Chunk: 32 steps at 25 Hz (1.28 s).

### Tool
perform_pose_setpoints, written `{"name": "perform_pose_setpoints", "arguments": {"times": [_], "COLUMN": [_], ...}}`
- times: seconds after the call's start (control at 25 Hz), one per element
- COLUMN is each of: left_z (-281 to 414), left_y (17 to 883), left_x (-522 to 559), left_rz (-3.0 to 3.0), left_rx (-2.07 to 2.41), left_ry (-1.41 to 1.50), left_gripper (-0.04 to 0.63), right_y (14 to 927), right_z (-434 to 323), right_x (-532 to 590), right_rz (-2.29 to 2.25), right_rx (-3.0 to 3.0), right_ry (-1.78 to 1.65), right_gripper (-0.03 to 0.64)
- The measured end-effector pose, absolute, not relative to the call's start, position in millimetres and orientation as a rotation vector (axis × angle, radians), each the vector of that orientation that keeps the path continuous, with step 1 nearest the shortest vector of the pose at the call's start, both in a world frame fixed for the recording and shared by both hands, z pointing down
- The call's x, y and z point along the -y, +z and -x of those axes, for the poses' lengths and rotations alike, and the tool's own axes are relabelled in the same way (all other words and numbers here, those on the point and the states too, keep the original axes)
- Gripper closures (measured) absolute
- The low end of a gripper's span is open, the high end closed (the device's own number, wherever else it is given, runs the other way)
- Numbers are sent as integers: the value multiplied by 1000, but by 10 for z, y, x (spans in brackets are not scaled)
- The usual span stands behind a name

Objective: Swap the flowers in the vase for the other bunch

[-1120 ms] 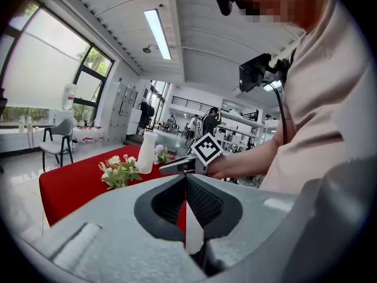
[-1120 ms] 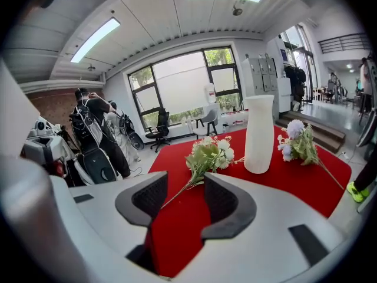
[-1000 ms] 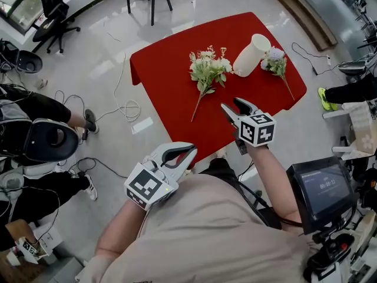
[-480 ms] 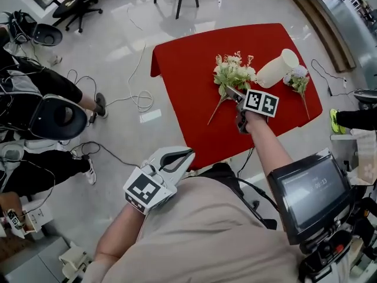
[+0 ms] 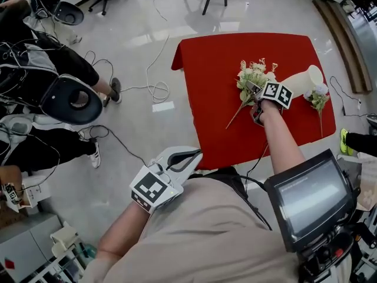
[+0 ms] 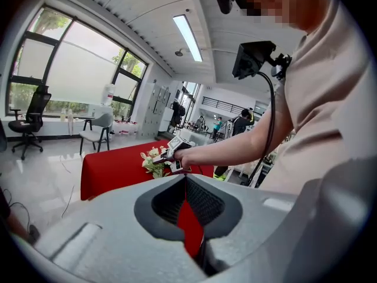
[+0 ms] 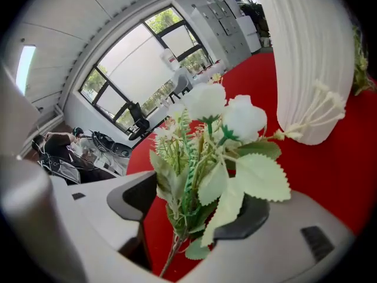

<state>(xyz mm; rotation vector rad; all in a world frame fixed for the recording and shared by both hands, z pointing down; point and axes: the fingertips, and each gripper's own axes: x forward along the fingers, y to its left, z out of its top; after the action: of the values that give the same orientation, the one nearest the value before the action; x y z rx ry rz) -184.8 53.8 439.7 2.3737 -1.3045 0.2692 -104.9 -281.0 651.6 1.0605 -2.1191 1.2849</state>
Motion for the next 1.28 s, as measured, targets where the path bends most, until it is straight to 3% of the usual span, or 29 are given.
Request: {"name": "perform_pose_setpoints", "arguments": {"times": [0.16, 0.24, 0.68, 1.28], "left_z": [1887, 1881, 1772, 1451], "left_y": [4399, 4383, 4336, 4183], "left_x": [-538, -520, -564, -649], "left_rz": [-2360, -2364, -2417, -2579], "left_rx": [1312, 1309, 1254, 1056], "left_ry": [269, 263, 262, 241], "left_gripper": [588, 588, 588, 588], "right_y": [6478, 6451, 6181, 4553], "right_z": [1104, 1090, 978, 832], "right_x": [2831, 2847, 2650, 2096], "right_rz": [-1073, -1077, -1071, -1013], "right_rx": [2143, 2156, 2278, 2658], "right_ry": [1269, 1259, 1228, 893], "right_gripper": [391, 485, 570, 583]}}
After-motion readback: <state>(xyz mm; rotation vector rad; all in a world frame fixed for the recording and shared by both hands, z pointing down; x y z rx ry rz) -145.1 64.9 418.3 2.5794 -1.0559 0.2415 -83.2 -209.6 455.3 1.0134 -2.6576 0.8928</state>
